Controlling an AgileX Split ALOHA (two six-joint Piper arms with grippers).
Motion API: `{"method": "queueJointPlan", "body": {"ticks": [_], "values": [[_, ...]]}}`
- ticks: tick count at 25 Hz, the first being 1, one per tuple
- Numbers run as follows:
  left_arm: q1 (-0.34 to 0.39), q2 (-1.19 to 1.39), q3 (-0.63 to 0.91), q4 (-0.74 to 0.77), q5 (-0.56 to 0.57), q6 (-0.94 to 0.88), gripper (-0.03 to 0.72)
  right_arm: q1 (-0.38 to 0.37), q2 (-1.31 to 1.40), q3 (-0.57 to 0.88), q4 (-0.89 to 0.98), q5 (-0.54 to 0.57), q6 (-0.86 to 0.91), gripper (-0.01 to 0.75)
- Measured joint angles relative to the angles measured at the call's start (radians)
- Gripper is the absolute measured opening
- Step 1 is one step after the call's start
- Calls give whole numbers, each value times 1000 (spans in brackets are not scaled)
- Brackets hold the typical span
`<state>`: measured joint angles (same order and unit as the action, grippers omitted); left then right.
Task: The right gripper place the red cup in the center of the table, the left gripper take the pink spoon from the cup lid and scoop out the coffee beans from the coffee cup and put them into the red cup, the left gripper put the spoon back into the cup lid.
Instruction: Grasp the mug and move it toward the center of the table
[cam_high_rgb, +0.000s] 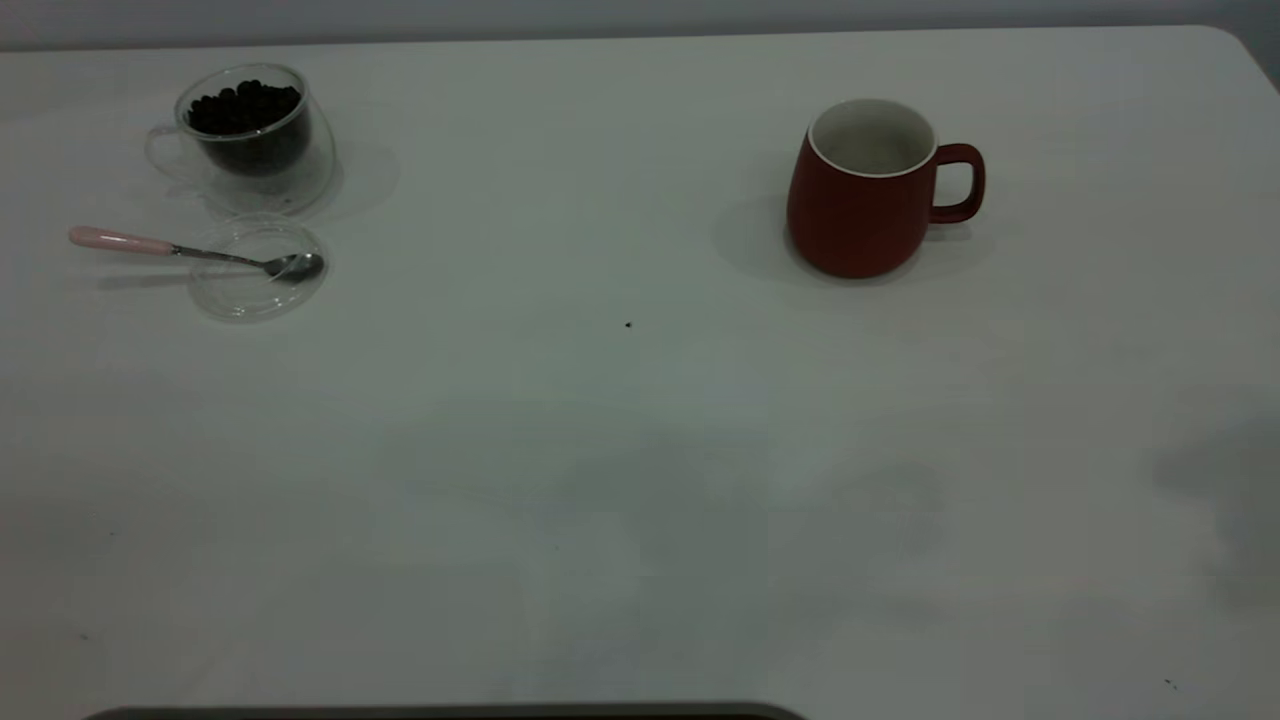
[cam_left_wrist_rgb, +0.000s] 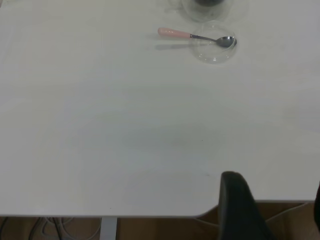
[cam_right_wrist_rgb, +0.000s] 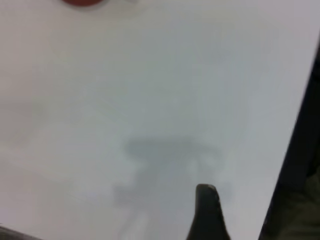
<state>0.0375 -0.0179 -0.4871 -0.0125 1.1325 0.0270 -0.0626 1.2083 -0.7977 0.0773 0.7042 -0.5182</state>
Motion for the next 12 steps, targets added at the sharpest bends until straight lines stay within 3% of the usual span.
{"method": "queueJointPlan", "body": {"ticks": [4,12], "values": [[0,0,0,0,0,0,426,1,270,-62,65,-111,-190,592],[0,0,0,0,0,0,426,63,719,-334,96,-161,-432,592]]}}
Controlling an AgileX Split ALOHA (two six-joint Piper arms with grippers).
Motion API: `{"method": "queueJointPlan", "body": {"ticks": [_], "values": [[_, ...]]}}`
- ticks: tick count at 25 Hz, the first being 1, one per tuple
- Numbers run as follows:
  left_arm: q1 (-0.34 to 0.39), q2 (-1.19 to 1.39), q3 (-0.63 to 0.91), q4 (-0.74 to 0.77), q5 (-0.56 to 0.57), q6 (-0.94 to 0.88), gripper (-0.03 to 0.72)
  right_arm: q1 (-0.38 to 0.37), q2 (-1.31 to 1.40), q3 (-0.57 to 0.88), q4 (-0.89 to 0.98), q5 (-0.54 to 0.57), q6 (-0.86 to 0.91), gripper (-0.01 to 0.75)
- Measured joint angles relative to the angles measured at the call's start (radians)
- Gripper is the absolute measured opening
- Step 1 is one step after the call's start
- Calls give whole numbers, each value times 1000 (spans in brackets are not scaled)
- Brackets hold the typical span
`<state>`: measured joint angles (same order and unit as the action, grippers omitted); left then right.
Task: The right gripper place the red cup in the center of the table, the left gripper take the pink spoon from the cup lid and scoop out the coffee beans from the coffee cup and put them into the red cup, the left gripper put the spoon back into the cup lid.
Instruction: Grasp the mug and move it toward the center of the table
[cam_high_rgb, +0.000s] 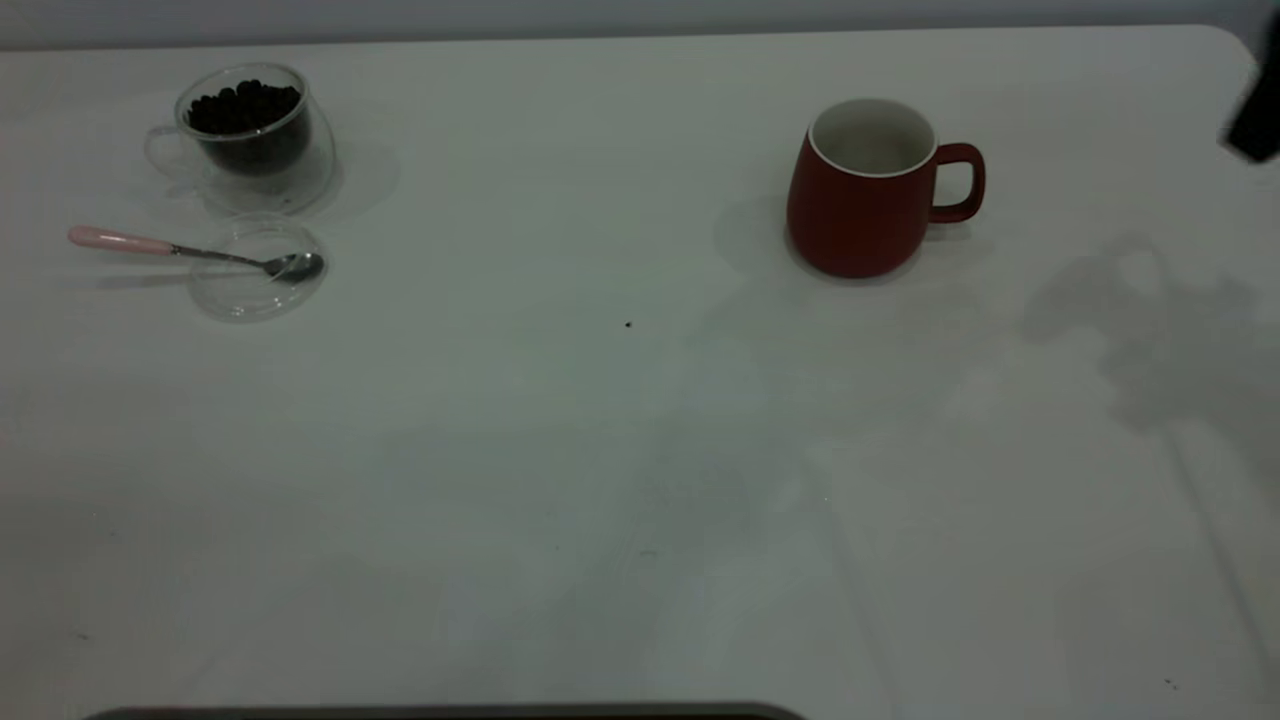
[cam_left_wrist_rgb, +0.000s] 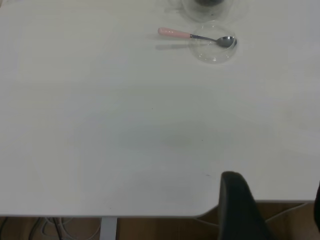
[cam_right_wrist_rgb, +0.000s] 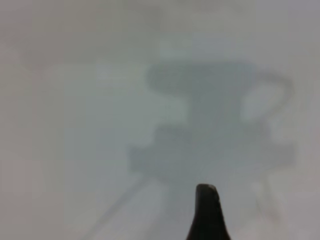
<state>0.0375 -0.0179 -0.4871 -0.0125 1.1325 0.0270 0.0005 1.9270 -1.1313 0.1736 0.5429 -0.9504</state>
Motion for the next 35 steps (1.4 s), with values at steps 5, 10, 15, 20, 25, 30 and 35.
{"method": "queueJointPlan", "body": {"ticks": [5,10,15,20,25,30,35], "values": [[0,0,0,0,0,0,426,46,193,-174,-26,-8,-100,591],[0,0,0,0,0,0,426,88,304,-282,-38,-25,-202,591],[0,0,0,0,0,0,426,126,371,-364,-38,-55,-277,591],[0,0,0,0,0,-1,426,167,423,-398,-38,-61,-295,591],[0,0,0,0,0,-2,426,211,447,-399,-25,-88,-308,591],[0,0,0,0,1,-2,426,269,469,-399,-11,-146,-313,591],[0,0,0,0,1,-1,426,341,479,-399,73,-214,-314,591]]}}
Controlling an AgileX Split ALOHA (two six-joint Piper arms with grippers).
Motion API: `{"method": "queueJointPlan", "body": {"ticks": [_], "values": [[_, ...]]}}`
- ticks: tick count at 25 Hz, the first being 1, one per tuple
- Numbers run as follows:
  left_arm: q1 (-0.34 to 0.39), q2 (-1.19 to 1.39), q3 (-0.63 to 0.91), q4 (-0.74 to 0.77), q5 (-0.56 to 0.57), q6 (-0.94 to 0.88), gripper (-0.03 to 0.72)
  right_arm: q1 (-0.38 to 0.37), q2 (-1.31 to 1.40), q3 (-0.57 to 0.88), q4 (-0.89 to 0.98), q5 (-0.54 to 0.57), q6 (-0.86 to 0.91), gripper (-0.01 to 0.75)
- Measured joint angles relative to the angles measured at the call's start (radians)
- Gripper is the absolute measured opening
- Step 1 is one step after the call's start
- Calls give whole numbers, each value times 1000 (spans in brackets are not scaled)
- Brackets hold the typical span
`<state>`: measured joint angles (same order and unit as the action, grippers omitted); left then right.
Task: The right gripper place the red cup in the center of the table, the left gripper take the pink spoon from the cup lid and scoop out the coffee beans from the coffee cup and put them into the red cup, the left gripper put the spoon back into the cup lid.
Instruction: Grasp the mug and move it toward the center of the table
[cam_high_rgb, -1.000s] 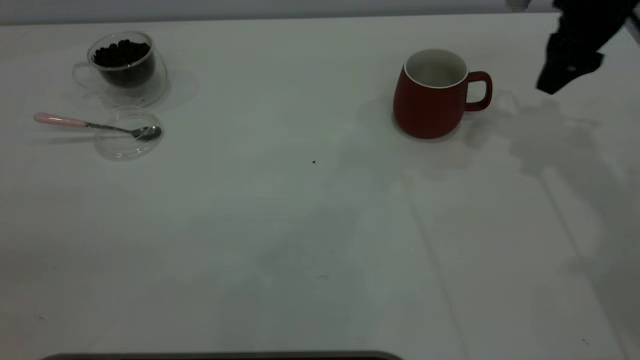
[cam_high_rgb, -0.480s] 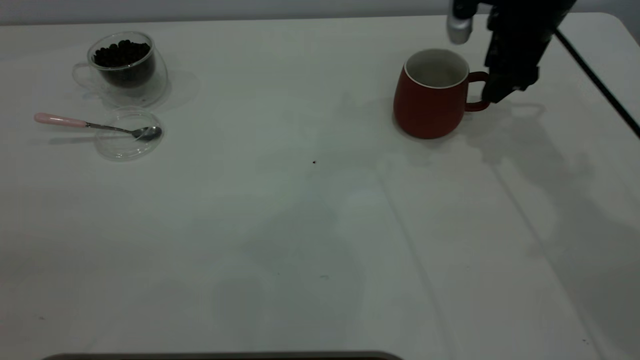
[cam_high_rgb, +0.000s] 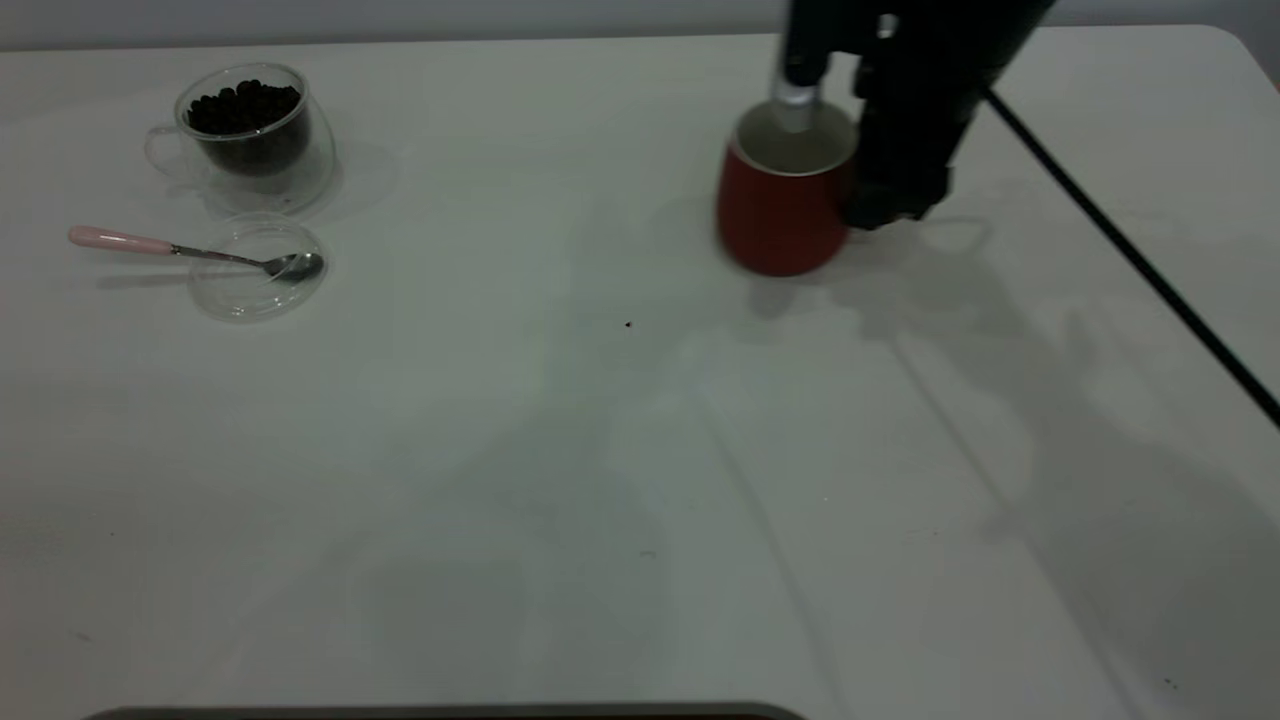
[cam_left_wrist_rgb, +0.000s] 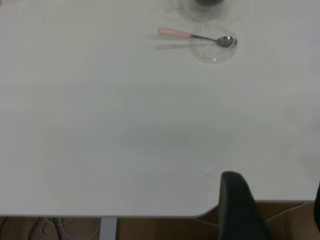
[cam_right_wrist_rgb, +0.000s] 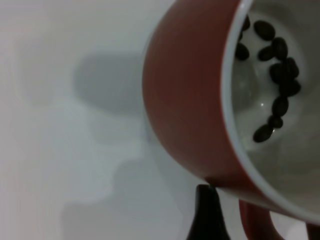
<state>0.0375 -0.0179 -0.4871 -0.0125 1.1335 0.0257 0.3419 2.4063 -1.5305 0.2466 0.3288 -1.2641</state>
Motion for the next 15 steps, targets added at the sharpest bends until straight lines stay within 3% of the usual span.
{"method": "queueJointPlan", "body": {"ticks": [7,15], "values": [[0,0,0,0,0,0,426,104,3,0,215,-124,-3,591],[0,0,0,0,0,0,426,197,3,0,281,-161,-3,591]]}}
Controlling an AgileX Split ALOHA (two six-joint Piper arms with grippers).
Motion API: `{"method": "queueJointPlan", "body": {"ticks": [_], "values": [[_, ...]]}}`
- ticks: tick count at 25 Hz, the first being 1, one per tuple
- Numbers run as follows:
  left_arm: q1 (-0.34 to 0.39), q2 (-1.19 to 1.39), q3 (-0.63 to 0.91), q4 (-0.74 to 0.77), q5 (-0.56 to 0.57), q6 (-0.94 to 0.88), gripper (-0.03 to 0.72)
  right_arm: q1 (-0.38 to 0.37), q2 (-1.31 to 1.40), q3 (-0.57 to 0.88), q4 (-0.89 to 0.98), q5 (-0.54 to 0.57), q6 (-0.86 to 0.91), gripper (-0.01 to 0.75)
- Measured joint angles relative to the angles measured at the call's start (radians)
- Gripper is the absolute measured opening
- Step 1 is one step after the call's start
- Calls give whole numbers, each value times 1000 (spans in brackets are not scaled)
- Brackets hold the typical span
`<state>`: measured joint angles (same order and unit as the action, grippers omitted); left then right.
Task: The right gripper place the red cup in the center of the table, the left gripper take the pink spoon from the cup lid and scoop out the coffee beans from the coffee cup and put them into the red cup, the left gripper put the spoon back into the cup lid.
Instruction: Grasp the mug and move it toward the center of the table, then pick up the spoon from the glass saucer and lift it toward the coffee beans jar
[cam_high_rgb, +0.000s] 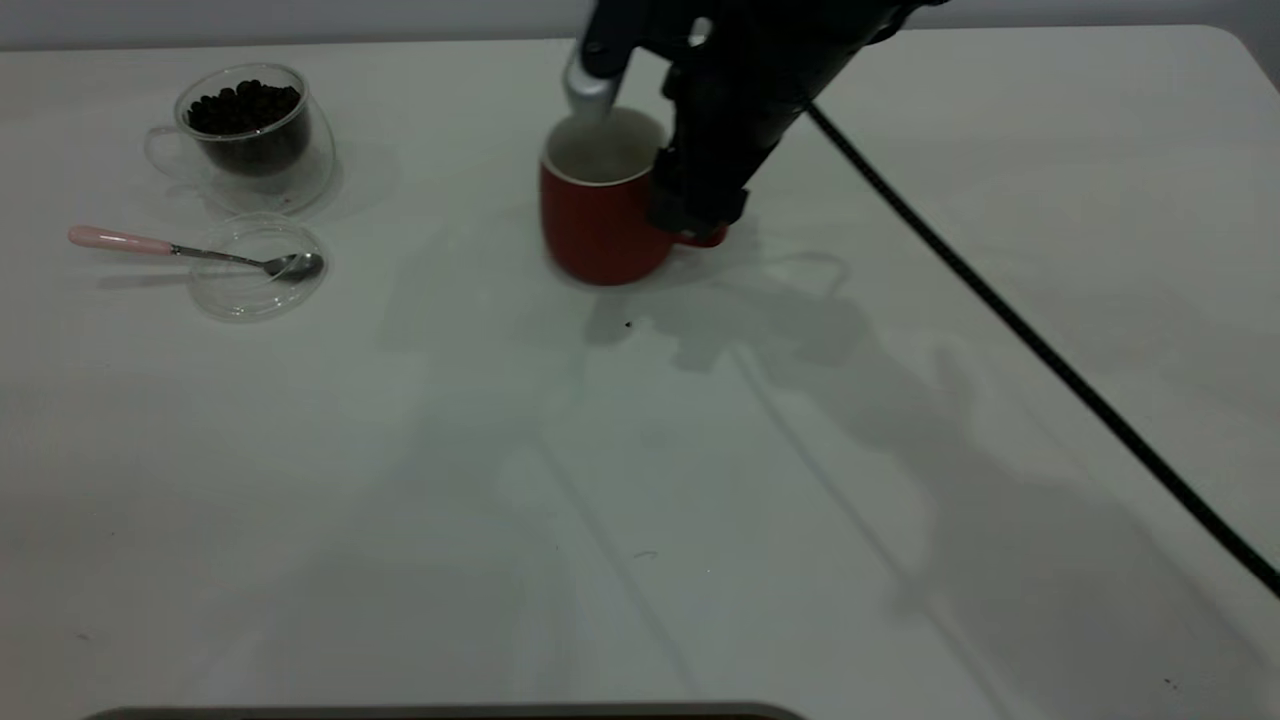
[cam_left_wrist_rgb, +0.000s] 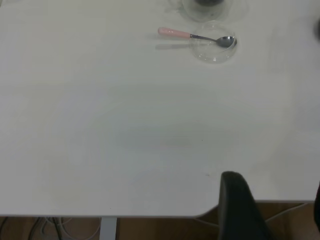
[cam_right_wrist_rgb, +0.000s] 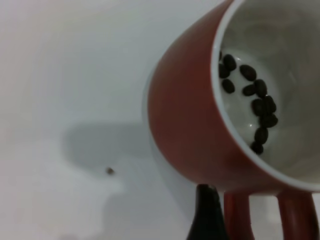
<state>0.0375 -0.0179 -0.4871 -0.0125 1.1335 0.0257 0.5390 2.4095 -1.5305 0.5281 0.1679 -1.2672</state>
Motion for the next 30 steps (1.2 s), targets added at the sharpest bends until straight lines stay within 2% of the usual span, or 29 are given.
{"method": "queueJointPlan", "body": {"ticks": [4,9,13,17,19,21,26,30], "values": [[0,0,0,0,0,0,426,6,-48,0,7,43,43,591],[0,0,0,0,0,1,426,-39,-262,0,7,234,174,591],[0,0,0,0,0,1,426,-100,-450,0,-35,471,342,591],[0,0,0,0,0,1,426,-158,-613,0,-135,776,548,591],[0,0,0,0,0,1,426,-175,-677,0,-190,924,626,591],[0,0,0,0,0,1,426,-181,-726,0,-246,1021,703,591],[0,0,0,0,0,1,426,-181,-817,14,-321,1058,841,591],[0,0,0,0,0,1,426,-181,-914,89,-337,1061,867,591]]}}
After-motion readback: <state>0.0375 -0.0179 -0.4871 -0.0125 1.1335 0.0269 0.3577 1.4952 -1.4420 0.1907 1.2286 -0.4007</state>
